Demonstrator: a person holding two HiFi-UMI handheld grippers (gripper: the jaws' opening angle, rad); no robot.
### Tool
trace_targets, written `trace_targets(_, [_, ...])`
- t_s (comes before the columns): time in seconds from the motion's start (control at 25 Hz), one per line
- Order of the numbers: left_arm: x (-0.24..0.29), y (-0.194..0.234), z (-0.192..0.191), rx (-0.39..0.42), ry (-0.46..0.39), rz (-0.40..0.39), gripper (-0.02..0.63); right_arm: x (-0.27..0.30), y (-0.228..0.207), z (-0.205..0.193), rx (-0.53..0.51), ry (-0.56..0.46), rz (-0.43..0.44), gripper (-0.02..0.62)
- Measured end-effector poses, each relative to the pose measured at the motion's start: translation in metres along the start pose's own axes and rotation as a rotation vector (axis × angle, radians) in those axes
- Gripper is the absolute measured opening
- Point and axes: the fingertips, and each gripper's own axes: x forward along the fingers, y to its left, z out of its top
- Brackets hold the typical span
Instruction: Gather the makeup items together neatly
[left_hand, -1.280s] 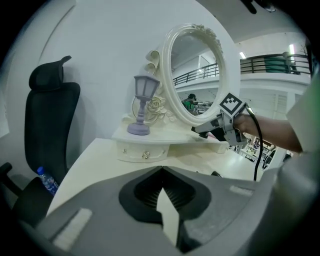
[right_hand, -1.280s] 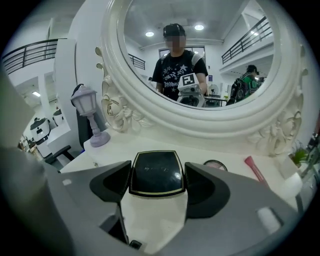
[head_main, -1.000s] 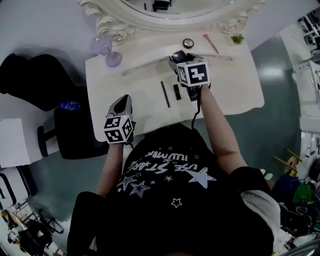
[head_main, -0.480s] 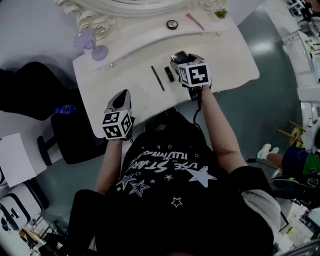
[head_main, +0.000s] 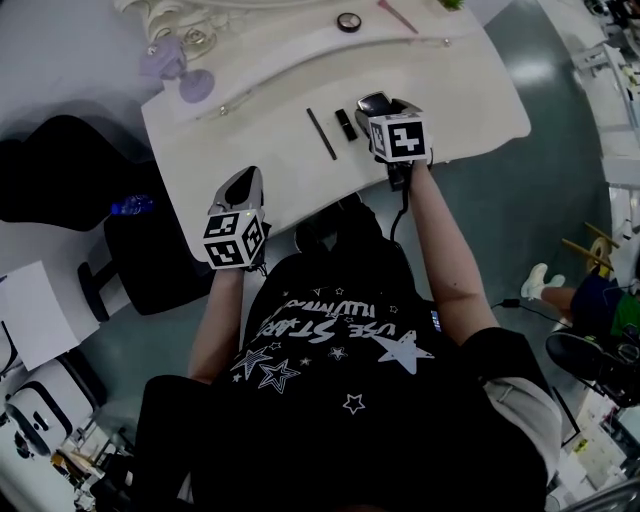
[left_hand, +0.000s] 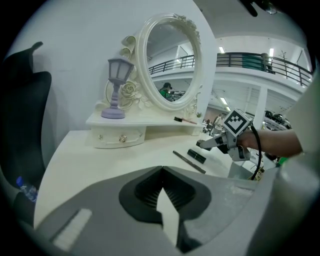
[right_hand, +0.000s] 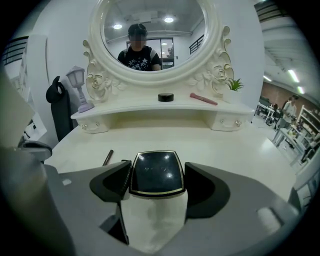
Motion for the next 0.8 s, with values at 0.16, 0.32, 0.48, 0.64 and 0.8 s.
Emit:
trace_targets(0.16, [0.003, 0.002, 0.0, -0.001, 0.005, -0.007, 0.002, 0.009, 0.0, -0.009, 0.017, 0.003, -0.015, 0.36])
trace_targets(0.32, [0.008, 0.002, 0.001, 0.0, 0.005, -0.015, 0.002, 0.017, -0.003, -0.012, 0.027, -0.006, -0.04, 0.36])
trace_targets(0.48, [0.008, 0.003, -0.001, -0.003, 0.012, -0.021, 0.002, 0.022, -0.004, -0.016, 0.034, -0.001, -0.055, 0.36])
trace_targets(0.64, [0.008, 0.006, -0.005, -0.004, 0.024, -0.025, 0.002, 0.025, -0.007, -0.019, 0.026, 0.003, -0.074, 0.36])
trace_targets(0.8, [0.008, 0.008, -0.007, -0.004, 0.027, -0.024, 0.002, 0.029, -0.01, -0.02, 0.026, 0.001, -0.071, 0.362])
